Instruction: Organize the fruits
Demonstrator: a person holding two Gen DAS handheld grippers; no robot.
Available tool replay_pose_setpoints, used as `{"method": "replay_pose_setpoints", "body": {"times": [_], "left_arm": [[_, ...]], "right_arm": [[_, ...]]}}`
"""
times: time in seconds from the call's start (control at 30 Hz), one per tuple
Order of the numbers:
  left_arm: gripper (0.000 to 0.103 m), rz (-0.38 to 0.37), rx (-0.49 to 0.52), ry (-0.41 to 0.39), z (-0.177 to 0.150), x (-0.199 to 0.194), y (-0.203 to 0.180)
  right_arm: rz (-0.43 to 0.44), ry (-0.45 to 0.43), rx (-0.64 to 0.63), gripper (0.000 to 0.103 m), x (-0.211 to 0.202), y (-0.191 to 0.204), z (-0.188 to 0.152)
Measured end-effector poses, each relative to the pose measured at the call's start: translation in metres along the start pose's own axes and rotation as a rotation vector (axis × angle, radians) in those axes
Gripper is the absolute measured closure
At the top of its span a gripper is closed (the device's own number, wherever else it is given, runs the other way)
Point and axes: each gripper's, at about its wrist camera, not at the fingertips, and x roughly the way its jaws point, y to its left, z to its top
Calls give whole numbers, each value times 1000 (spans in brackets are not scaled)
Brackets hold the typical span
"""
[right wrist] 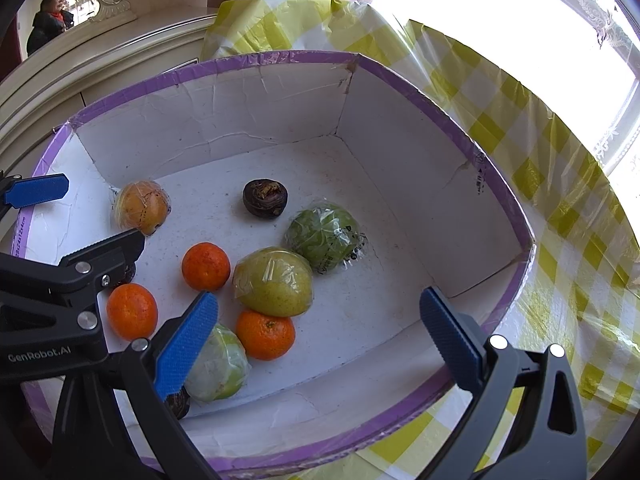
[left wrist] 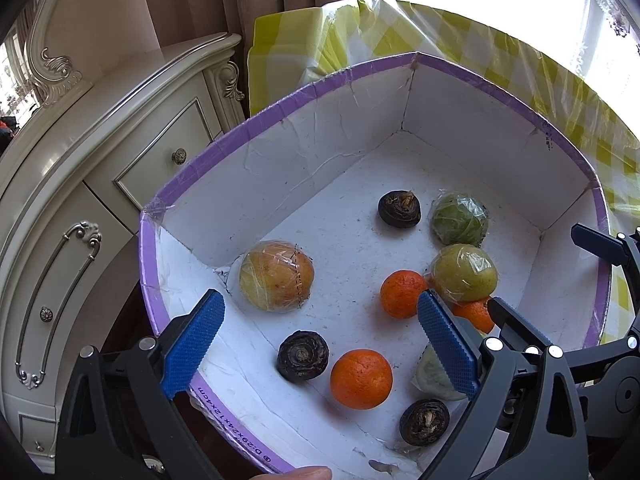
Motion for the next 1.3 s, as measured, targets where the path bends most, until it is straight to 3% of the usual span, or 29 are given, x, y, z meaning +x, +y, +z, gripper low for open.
{"method": "replay_pose_setpoints", "body": {"times": [0.73,1.23,1.3], "left_arm": [[6,-19,-20,36,5,2,1],[5,38,-2,48,6,10,-3],[5,84,3,37,7,7,-5]], "right_arm": [[-1,-1,3,2,0,0,0],[-1,-20,-23,1,0,3,-3],[2,-31,-29,1,-1,2,-3]]}}
